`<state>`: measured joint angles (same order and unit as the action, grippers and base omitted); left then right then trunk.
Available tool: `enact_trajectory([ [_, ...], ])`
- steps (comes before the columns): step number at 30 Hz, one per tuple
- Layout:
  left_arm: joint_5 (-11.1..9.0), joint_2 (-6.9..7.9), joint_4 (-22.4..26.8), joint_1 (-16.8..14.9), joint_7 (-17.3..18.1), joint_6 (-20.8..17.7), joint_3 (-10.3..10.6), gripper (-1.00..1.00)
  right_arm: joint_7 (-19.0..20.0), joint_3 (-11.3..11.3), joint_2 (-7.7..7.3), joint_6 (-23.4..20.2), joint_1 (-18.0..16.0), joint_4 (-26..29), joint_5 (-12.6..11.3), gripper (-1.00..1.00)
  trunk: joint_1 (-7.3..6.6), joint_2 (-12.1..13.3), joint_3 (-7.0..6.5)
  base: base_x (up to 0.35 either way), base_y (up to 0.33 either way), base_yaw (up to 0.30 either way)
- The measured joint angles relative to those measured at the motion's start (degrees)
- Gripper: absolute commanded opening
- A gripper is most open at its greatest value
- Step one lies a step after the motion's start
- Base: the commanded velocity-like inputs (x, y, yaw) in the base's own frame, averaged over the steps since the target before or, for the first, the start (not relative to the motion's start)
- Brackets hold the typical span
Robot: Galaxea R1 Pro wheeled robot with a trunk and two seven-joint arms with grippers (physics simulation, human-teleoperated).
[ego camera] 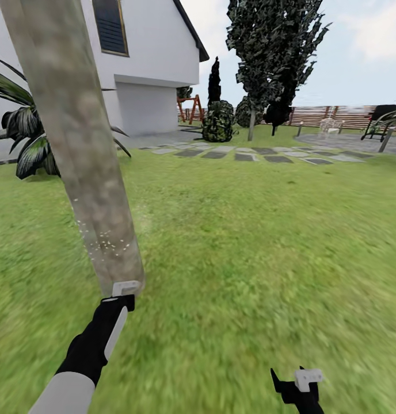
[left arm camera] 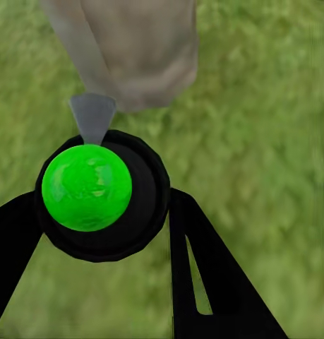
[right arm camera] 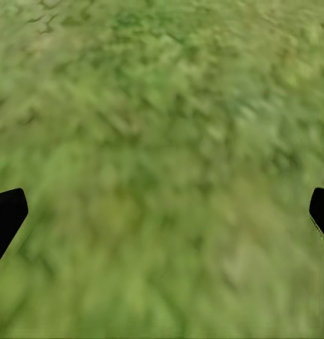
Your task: In the garden, pick up the pesticide atomizer on the floor and spray pesticide onto both trees until each tree trunk is fully covered.
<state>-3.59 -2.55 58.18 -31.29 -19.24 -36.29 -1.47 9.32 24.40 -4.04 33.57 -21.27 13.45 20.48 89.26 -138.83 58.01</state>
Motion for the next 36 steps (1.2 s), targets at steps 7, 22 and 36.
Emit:
enact_trajectory([
  [7, 0.0, 0.00, 0.0, 0.0, 0.0, 0.0, 0.1, -1.00, 0.0, 0.0, 0.00, 0.0, 0.0, 0.0, 0.0, 1.00, 0.00, 0.0, 0.00, 0.146, -0.271, 0.275],
  [22, 0.0, -0.09, 0.0, 0.0, 0.2, 0.0, 0.1, -1.00, 0.0, 0.0, 0.00, 0.0, 0.0, -0.1, 0.0, 1.00, 0.00, 0.0, 0.00, 0.154, -0.265, 0.278],
  [36, 0.0, -0.14, -0.1, 0.0, 0.2, 0.1, 0.2, -1.00, 0.0, 0.0, 0.00, 0.0, 0.0, -0.1, 0.0, 1.00, 0.00, 0.0, 0.00, 0.163, -0.255, 0.278],
])
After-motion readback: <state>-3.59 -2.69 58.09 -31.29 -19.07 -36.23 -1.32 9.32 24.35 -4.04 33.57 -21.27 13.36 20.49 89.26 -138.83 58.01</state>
